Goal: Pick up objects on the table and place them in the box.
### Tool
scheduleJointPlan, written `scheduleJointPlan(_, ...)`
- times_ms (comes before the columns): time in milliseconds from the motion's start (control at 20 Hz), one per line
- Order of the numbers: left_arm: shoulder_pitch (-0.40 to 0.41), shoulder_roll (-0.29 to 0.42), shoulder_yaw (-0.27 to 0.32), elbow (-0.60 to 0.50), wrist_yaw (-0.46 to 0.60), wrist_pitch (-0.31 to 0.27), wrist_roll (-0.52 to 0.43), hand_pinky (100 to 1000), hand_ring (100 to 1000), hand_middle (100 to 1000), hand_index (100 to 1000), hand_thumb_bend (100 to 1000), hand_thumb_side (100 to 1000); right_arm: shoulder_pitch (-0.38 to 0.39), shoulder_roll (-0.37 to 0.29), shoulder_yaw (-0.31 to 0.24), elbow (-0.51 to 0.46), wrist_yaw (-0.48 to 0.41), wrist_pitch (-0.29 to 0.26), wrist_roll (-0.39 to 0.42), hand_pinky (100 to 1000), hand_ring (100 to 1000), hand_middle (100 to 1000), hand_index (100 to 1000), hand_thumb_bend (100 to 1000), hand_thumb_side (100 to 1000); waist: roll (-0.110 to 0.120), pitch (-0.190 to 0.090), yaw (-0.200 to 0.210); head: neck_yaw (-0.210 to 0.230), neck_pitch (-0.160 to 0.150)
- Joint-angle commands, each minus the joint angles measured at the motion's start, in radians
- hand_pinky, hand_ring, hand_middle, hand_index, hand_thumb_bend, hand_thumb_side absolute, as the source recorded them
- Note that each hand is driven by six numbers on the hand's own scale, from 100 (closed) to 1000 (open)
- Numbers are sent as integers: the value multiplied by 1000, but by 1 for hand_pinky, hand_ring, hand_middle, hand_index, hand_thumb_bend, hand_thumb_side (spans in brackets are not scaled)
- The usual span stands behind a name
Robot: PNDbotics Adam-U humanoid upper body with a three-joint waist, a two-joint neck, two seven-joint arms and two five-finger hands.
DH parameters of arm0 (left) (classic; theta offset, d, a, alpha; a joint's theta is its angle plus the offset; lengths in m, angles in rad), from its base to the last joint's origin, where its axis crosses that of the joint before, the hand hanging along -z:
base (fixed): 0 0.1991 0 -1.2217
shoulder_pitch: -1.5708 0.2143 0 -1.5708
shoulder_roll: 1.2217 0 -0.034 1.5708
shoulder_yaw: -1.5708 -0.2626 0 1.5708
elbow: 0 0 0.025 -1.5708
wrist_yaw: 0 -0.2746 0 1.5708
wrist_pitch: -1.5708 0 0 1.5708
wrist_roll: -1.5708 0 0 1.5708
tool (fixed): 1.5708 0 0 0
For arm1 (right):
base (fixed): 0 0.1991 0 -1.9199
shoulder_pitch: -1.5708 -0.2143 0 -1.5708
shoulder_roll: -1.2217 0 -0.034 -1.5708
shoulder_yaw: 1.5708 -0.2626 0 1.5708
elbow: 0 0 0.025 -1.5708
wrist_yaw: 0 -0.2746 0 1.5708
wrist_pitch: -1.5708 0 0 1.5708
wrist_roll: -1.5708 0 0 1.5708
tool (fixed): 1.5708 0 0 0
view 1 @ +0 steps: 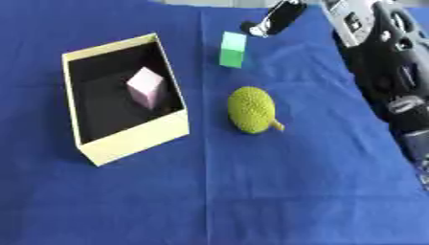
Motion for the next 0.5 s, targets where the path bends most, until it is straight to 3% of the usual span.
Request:
scheduleJointPlan(50, -10, 18, 8, -17, 3, 2, -3, 713, 812, 751, 819, 237, 612, -20, -19, -18, 24, -7, 3, 10, 902, 939, 792, 941, 139, 531, 2, -22, 1, 2, 2)
scheduleJointPlan(500, -12, 11, 7, -17, 7, 4, -8, 712, 813, 752, 819, 234, 615, -25, -2, -23, 77, 20, 22, -12, 899, 936, 790, 940, 115, 585, 0, -16, 7, 1, 3)
